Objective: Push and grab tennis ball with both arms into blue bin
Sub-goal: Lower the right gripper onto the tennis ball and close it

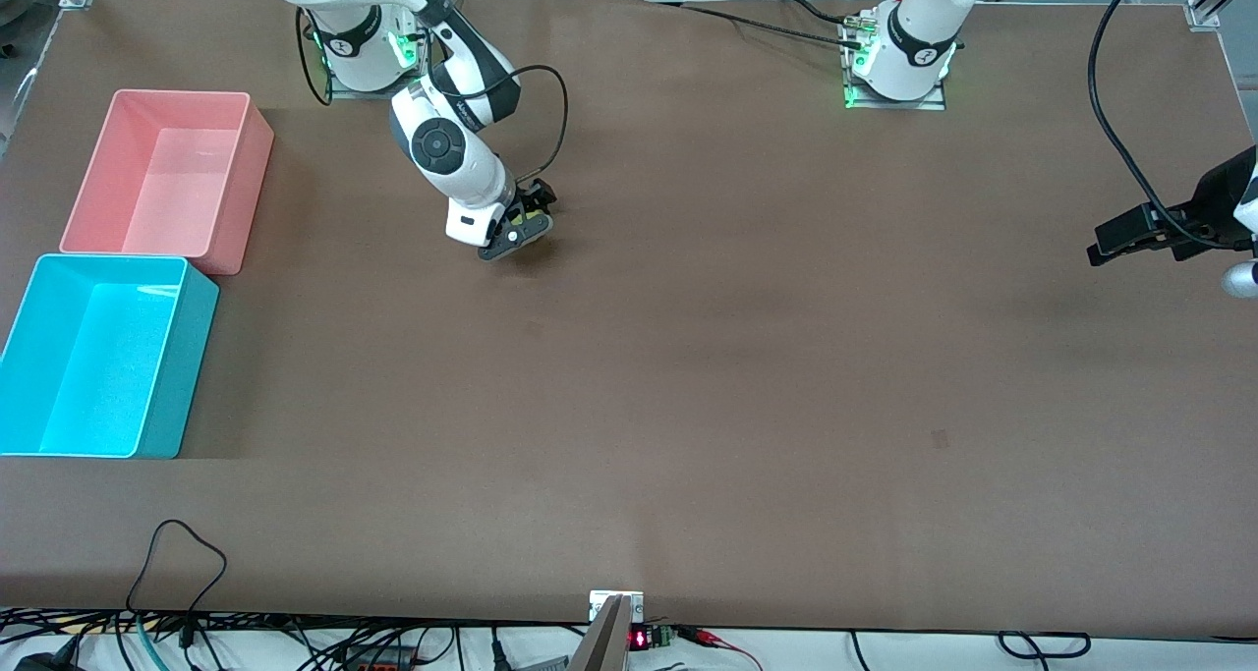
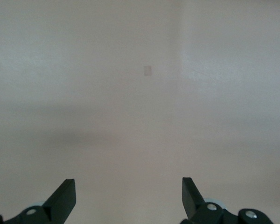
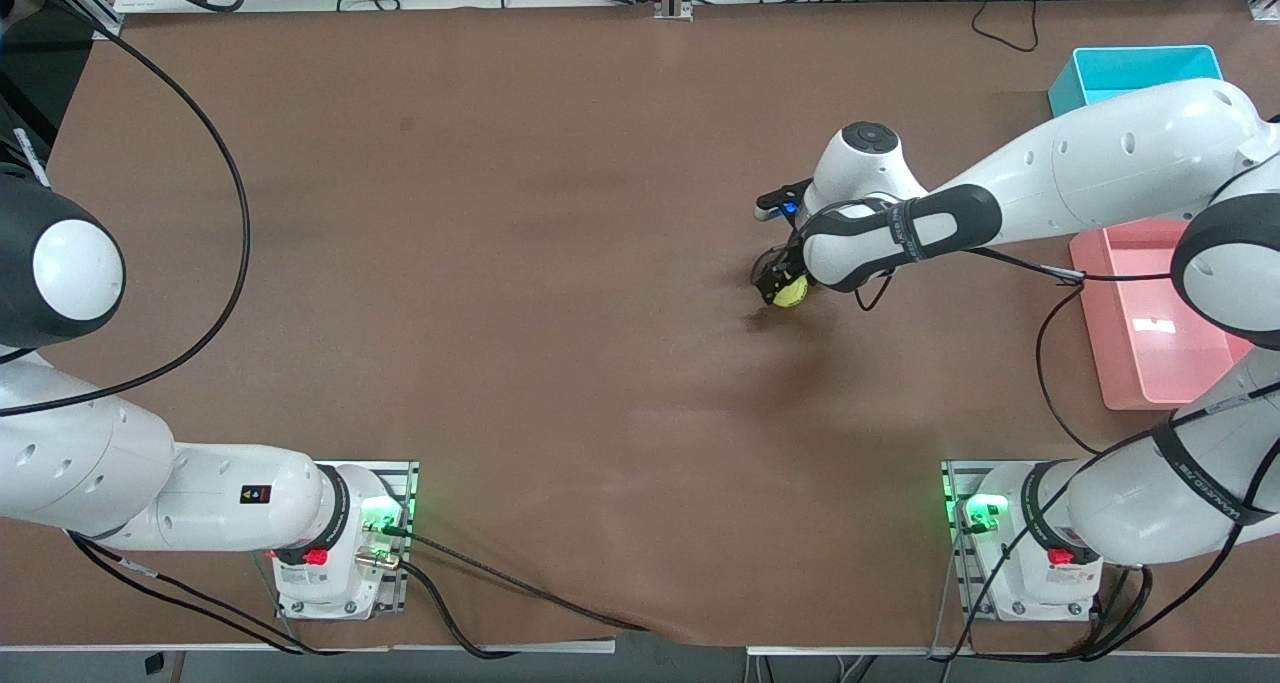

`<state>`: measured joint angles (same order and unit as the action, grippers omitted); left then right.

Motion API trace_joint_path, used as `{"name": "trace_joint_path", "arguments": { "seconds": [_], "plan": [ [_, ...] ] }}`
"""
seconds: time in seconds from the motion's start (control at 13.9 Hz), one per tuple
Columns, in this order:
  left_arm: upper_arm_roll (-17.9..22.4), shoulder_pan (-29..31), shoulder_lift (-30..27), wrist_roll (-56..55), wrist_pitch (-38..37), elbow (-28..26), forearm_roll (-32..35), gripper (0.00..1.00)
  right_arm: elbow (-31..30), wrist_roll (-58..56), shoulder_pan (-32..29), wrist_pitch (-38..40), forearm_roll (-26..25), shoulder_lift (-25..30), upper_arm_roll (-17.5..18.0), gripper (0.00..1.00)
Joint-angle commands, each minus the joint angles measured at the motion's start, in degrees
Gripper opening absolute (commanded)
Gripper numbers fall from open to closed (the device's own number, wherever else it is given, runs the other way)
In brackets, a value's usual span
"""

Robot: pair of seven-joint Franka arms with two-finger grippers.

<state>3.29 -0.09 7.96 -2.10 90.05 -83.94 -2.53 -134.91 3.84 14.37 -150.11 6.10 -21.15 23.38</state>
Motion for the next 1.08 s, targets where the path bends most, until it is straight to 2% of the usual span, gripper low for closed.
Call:
{"name": "trace_joint_path", "arguments": {
  "seconds": [0.0, 0.07, 0.14, 0.43, 0.5, 0.65, 0.86, 1.0],
  "plan": [
    [0.40, 0.26, -0.67, 0.17, 0.39, -0.35, -0.28, 1.00, 0.26, 0.03, 0.66, -0.71, -0.30, -0.29, -0.36, 1.00],
    [0.40, 0.35, -0.67, 0.17, 0.48, -0.08, -0.28, 1.00, 0.26, 0.03, 0.66, -0.71, -0.30, -0.29, -0.36, 1.00],
    [0.40, 0.27, -0.58, 0.17, 0.48, 0.79, 0.15, 1.00, 0.26, 0.03, 0.66, -0.71, -0.30, -0.29, -0.36, 0.94],
    [-0.13, -0.17, -0.41, 0.34, -0.31, 0.19, 0.24, 1.00, 0.26, -0.50, 0.66, -0.71, -0.30, -0.38, -0.36, 0.32],
    [-0.22, -0.35, -0.58, 0.34, -0.57, -0.69, 0.33, 1.00, 0.26, -0.58, 0.66, -0.62, -0.30, -0.38, -0.36, 0.22],
    [-0.74, -0.35, -0.67, 0.60, -0.14, -0.70, 0.25, 1.00, 0.52, -0.67, 0.57, -0.54, -0.30, -0.38, -0.44, 0.12],
    [-2.32, -0.53, -0.67, 0.61, 1.88, -0.35, 0.25, 1.00, 0.78, -0.76, 0.31, -0.54, -0.30, -0.12, -0.53, 0.07],
    [-2.50, -0.44, -0.67, 0.52, 1.89, -0.26, 0.16, 1.00, 1.92, -1.20, -0.04, 0.51, -0.39, 1.54, -2.63, 0.05]
  ]
}}
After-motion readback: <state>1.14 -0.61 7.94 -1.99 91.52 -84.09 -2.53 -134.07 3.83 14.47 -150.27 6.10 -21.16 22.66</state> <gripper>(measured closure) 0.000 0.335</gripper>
